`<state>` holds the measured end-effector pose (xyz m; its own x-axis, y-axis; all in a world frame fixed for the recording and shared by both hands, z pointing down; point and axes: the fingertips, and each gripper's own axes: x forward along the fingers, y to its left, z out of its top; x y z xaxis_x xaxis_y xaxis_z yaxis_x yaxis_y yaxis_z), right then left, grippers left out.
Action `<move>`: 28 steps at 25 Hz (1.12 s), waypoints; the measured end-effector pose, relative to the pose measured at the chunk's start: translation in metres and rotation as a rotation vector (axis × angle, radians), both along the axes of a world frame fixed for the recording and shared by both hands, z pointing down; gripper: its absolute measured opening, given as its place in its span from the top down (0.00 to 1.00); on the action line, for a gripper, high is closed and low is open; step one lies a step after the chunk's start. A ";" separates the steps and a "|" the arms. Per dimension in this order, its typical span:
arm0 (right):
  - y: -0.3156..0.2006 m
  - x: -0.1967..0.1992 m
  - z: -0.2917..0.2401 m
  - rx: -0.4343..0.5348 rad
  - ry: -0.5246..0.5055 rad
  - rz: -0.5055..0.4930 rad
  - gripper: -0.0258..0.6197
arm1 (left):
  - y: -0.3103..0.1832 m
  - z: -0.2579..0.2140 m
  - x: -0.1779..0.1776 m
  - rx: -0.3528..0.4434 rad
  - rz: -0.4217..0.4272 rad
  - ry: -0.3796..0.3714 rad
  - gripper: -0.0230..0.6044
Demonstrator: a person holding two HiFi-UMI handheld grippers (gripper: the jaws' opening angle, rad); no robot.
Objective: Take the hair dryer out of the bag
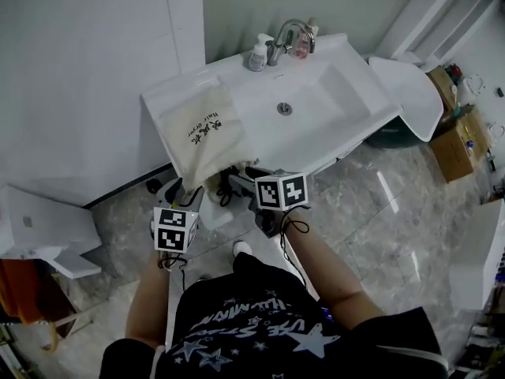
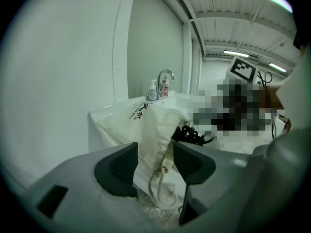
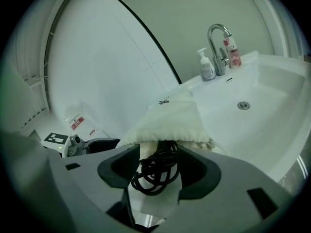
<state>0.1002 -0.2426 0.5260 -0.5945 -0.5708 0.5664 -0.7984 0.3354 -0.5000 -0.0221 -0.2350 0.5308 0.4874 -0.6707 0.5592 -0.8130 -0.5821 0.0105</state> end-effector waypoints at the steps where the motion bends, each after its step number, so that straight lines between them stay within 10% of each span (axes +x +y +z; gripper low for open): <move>1: -0.003 -0.002 0.003 -0.015 -0.008 -0.015 0.60 | -0.002 0.004 0.001 -0.011 0.000 -0.010 0.58; 7: -0.020 -0.013 0.021 -0.071 0.016 -0.103 0.57 | -0.020 0.003 -0.005 0.009 -0.075 -0.030 0.86; 28: -0.045 -0.047 0.069 -0.278 0.191 -0.367 0.50 | -0.034 -0.004 0.003 -0.012 -0.153 -0.001 0.89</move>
<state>0.0534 -0.2873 0.5948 -0.5989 -0.1550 0.7857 -0.7385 0.4863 -0.4670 -0.0191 -0.2686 0.5269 0.3795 -0.7304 0.5679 -0.8923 -0.4512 0.0160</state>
